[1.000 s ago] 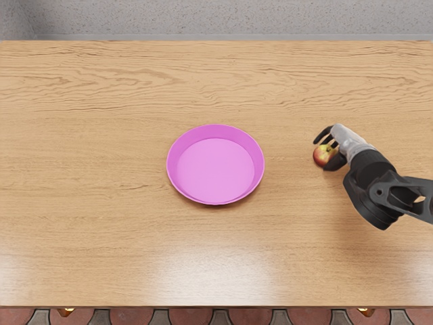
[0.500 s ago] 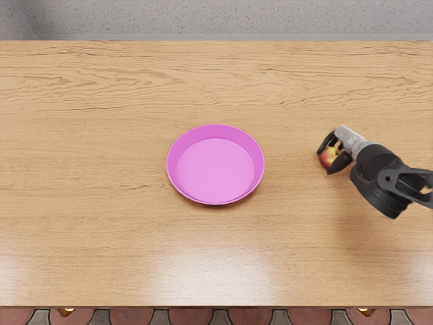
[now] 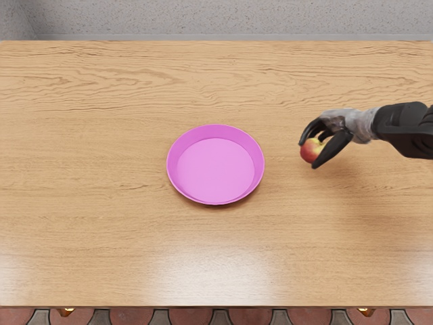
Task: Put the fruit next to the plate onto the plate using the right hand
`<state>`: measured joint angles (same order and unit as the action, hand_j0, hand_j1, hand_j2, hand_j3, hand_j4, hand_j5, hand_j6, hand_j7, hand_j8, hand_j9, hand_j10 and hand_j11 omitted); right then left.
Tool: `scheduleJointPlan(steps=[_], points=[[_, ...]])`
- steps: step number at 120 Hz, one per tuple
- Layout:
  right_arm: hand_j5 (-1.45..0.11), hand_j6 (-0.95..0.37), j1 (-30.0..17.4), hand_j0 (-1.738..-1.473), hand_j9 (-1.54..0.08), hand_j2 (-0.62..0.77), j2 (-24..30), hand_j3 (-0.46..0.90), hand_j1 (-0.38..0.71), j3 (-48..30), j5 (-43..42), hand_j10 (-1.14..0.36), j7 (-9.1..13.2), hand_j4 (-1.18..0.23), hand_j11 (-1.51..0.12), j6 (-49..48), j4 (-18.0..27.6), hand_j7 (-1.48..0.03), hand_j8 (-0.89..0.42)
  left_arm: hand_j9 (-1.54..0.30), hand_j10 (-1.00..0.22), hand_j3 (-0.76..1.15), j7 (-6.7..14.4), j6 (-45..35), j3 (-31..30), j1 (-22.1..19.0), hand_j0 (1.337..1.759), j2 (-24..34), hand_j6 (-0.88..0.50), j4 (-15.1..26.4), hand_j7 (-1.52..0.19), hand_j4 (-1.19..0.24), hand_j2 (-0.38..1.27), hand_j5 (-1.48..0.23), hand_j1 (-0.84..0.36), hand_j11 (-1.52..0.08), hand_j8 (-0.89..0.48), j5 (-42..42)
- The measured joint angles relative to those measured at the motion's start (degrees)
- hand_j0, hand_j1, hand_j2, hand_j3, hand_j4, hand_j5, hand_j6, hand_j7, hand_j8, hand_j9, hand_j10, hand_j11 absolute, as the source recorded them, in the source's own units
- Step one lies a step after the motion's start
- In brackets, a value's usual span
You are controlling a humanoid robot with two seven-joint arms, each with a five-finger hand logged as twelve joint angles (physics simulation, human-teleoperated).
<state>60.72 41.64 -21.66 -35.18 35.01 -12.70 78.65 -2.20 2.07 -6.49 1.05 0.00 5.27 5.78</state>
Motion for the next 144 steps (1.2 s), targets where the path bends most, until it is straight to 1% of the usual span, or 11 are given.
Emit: scheduleJointPlan(steps=[14,27,48,58,70,83,92,108,130,144], points=[[-0.94,-0.44,0.09,-1.650,-0.97,0.08,-1.88,0.00,0.23,-4.30,2.23,-0.74,0.00,-0.73,-0.97,-4.46,-0.07,-0.95,-0.42,-0.30,-0.23,0.00,0.00,0.01,0.00,0.00,1.658,0.00,-0.23,0.00,-0.30,-0.23,0.05,-0.30,0.07,-0.30,-0.23,0.01],[-0.95,-0.44,0.55,-1.650,-0.97,0.09,-4.98,0.00,0.23,-6.26,3.14,-0.73,-0.01,-0.73,-0.97,-5.82,-0.30,-0.95,-0.42,-0.30,-0.23,0.00,0.00,0.02,0.00,0.00,1.658,0.00,-0.23,-0.01,-0.30,-0.23,0.05,-0.30,0.07,-0.30,-0.23,0.01],[-0.95,-0.43,0.97,-1.651,-0.97,0.09,-11.98,0.00,0.23,-7.10,2.82,-0.73,-0.02,-0.73,-0.98,-5.94,-2.40,-0.95,-0.42,-0.30,-0.23,0.00,0.00,0.01,0.00,0.00,1.658,0.00,-0.23,0.00,-0.30,-0.23,0.05,-0.30,0.07,-0.30,-0.23,0.01],[-0.95,-0.43,1.02,-1.652,-0.97,0.10,-16.28,0.00,0.24,-7.09,2.35,-0.73,-0.02,-0.73,-0.98,-5.82,-4.40,-0.95,-0.41,-0.30,-0.23,0.00,0.00,0.03,0.00,0.00,1.658,0.00,-0.23,0.00,-0.30,-0.23,0.05,-0.30,0.07,-0.30,-0.23,0.02],[-0.96,-0.43,1.00,-1.653,-0.97,0.12,-21.53,0.00,0.24,-6.94,-0.01,-0.73,-0.02,-0.73,-0.99,-5.77,-7.96,-0.95,-0.41,-0.30,-0.23,0.00,0.00,0.02,-0.01,0.00,1.658,0.00,-0.23,0.00,-0.30,-0.23,0.05,-0.30,0.07,-0.30,-0.23,0.02],[-0.96,-0.42,0.98,-1.654,-0.98,0.14,-25.49,0.00,0.25,-6.67,-3.98,-0.72,-0.02,-0.72,-0.99,-5.68,-10.85,-0.95,-0.41,-0.30,-0.23,0.00,0.00,0.01,-0.01,0.00,1.658,0.00,-0.23,-0.01,-0.30,-0.23,0.05,-0.30,0.07,-0.30,-0.23,0.01],[-0.96,-0.42,0.94,-1.654,-0.98,0.15,-27.06,0.00,0.26,-6.48,-7.47,-0.72,-0.02,-0.72,-0.99,-5.63,-12.33,-0.95,-0.41,-0.30,-0.23,0.00,0.00,0.01,-0.01,0.00,1.658,0.00,-0.23,0.00,-0.30,-0.23,0.05,-0.30,0.07,-0.30,-0.23,0.01],[-0.95,-0.42,0.99,-1.652,-0.98,0.10,-30.08,0.00,0.25,-5.77,-12.38,-0.72,0.00,-0.73,-0.98,-5.52,-14.21,-0.95,-0.41,-0.30,-0.23,0.00,0.00,0.01,-0.01,0.00,1.658,0.00,-0.23,0.00,-0.30,-0.23,0.05,-0.30,0.07,-0.30,-0.23,0.00],[-0.94,-0.43,1.06,-1.651,-0.96,0.09,-32.13,0.00,0.24,-5.49,-14.19,-0.71,0.00,-0.72,-0.96,-5.42,-15.33,-0.94,-0.41,-0.30,-0.23,0.00,0.00,-0.01,-0.01,0.00,1.658,0.00,-0.23,-0.01,-0.30,-0.23,0.05,-0.30,0.07,-0.30,-0.23,0.01],[-0.87,-0.45,1.04,-1.652,-0.89,0.07,-32.46,0.00,0.24,-5.44,-14.37,-0.67,0.00,-0.68,-0.90,-5.44,-15.54,-0.88,-0.43,-0.30,-0.23,0.00,0.00,0.00,-0.01,0.00,1.658,0.00,-0.23,-0.01,-0.30,-0.23,0.05,-0.30,0.07,-0.30,-0.23,0.01]])
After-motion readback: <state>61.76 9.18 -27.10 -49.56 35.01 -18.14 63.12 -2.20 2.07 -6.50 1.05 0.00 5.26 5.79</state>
